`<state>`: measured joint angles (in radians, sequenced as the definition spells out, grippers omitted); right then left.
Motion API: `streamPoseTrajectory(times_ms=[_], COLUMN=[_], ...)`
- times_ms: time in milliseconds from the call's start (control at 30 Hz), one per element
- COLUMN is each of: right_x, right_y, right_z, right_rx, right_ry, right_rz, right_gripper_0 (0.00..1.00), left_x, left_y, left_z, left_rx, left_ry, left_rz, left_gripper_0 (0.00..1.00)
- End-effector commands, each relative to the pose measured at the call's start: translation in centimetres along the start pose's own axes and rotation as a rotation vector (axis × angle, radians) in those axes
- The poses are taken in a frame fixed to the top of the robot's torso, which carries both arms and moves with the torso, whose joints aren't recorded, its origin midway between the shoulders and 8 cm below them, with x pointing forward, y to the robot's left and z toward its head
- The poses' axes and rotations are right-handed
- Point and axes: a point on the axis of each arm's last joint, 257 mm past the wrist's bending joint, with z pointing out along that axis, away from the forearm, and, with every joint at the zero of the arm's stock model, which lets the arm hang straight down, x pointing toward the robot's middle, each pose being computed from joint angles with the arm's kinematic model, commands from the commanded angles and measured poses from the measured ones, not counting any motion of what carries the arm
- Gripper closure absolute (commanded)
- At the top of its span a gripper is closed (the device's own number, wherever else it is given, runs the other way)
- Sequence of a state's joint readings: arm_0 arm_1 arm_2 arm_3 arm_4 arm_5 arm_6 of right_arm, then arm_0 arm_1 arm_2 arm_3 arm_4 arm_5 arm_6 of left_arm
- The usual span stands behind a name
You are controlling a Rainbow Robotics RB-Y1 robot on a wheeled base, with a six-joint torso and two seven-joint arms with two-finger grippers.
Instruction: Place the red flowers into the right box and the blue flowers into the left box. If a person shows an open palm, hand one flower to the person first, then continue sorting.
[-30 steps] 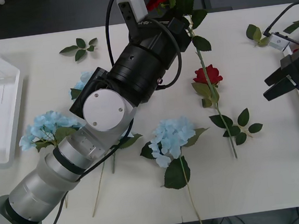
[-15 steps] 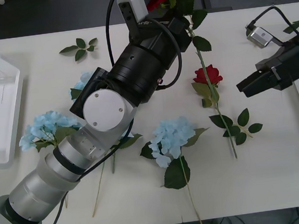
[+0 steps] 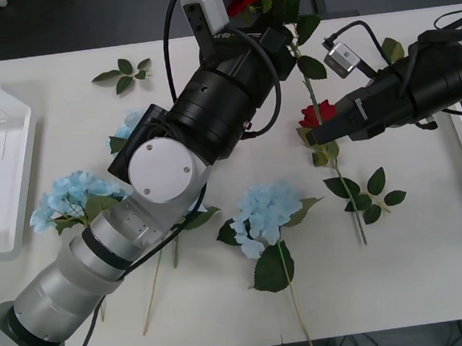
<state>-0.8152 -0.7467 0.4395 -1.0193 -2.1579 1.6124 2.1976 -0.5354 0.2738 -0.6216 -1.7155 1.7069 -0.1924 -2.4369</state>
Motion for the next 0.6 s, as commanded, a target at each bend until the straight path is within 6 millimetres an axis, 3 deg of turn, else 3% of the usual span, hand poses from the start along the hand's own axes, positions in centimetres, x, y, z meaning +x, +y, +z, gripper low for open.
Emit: streamPoseTrajectory(times_ms=[33, 67, 100, 133, 200, 600], right_x=[-1.7, -1.7, -1.7, -1.7, -1.5, -1.3], right_y=[0.5, 0.3, 0.2, 0.2, -0.1, -0.7], right_z=[0.5, 0.5, 0.5, 0.4, 0.3, -0.2], right_rx=[0.000, 0.009, 0.013, 0.015, 0.026, 0.055], right_ry=[-0.039, -0.037, -0.036, -0.036, -0.031, -0.022], right_rz=[-0.016, -0.018, -0.015, -0.015, -0.012, -0.019], right_gripper_0=[0.29, 0.49, 0.59, 0.80, 0.99, 1.00], left_x=[-1.5, -1.5, -1.5, -1.5, -1.5, -1.5], left_y=[-2.9, -2.9, -2.9, -2.9, -2.9, -2.9], left_z=[1.3, 1.3, 1.3, 1.3, 1.3, 1.3], left_rx=[0.050, 0.050, 0.050, 0.050, 0.050, 0.050], left_ry=[-0.036, -0.036, -0.036, -0.036, -0.036, -0.036], left_rz=[0.043, 0.043, 0.043, 0.043, 0.043, 0.043], left_gripper_0=[1.00, 1.00, 1.00, 1.00, 1.00, 1.00])
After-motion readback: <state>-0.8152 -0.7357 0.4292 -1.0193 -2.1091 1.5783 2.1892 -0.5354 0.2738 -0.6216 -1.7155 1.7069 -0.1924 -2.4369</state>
